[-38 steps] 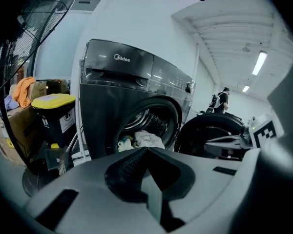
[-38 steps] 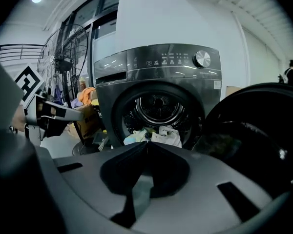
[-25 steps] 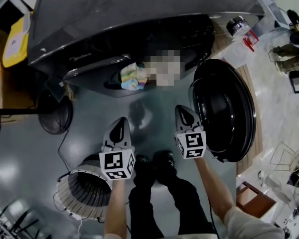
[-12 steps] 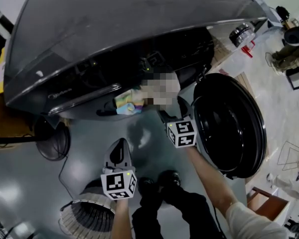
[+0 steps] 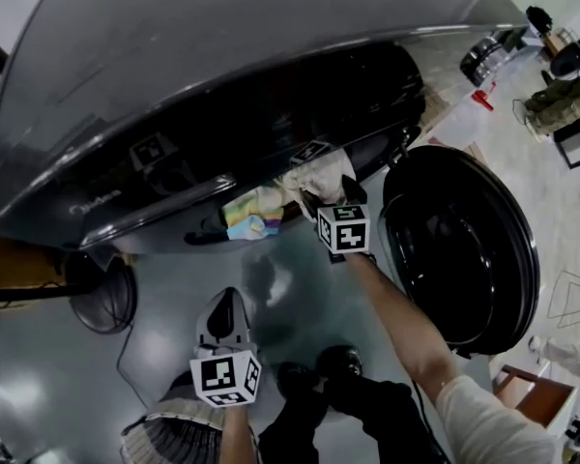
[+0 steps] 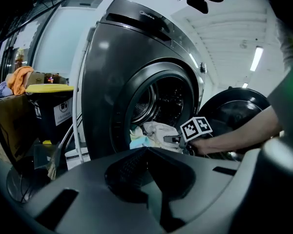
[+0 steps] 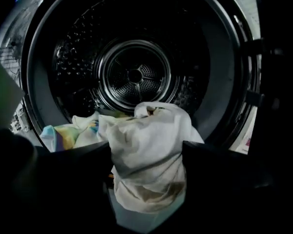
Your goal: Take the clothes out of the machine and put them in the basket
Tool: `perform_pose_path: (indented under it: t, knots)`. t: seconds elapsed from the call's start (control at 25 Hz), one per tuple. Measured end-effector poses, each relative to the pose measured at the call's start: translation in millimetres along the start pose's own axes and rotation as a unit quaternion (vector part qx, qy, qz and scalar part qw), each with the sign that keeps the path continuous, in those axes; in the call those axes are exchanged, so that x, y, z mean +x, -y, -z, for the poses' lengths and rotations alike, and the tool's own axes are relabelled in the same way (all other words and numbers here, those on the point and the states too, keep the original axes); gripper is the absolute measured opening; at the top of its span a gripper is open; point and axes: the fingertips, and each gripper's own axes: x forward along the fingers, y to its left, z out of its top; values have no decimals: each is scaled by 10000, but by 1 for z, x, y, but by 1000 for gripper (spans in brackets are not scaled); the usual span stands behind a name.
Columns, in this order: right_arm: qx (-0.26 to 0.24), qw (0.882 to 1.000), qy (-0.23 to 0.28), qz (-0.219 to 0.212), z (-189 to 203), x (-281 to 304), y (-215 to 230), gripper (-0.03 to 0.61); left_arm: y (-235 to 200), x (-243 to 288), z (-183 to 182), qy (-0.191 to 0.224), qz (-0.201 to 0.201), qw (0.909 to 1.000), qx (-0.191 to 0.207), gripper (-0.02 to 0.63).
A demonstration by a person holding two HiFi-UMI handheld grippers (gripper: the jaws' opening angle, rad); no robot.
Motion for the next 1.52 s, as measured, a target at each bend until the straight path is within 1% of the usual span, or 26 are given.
perform_pose_path:
  t: [0.16,0.2,0.28,0.44,0.56,0.68,0.8,0.96,1.12,1.32,1.52]
  knots:
    - [-23,9999,-82,68,12,14,4,419,-10,2,1,71,-54,10000,35,18]
    - [-44,9999,-103,69,13,15,4,401,-11,3,1,79,-65,9999,38,18]
    - [-112,9998,-186,39,14,15,3,344,-11,4,-1,94,-84,9999,19,18]
    - [-198,9993,-307,-83,14,12,-1,189,-7,5,-1,118,-65,9999,27,18]
    - [-110,9991,-315,-254,9,3,-2,134,0,1,-2,113,-25,9999,35,18]
    - [-127,9989,-256,-385,-4,-16,-8,117,9,-6,-11,103,14,9999,58,18]
    - [-170,9990,-118,-398,-25,-47,-13,112,24,-20,-32,64,70,9999,102,18]
    - [-71,9992,-42,-384,-49,-94,-17,112,40,-42,-70,95,100,9998,133,18]
    - [-101,9991,37,-422,-76,-146,-21,110,58,-68,-111,153,144,9997,144,18]
    - [-113,9984,154,-524,-124,-210,-34,110,73,-102,-163,222,106,9997,53,18]
    - [-59,9977,267,-617,-170,-292,-50,111,86,-144,-216,271,-7,9996,1,18]
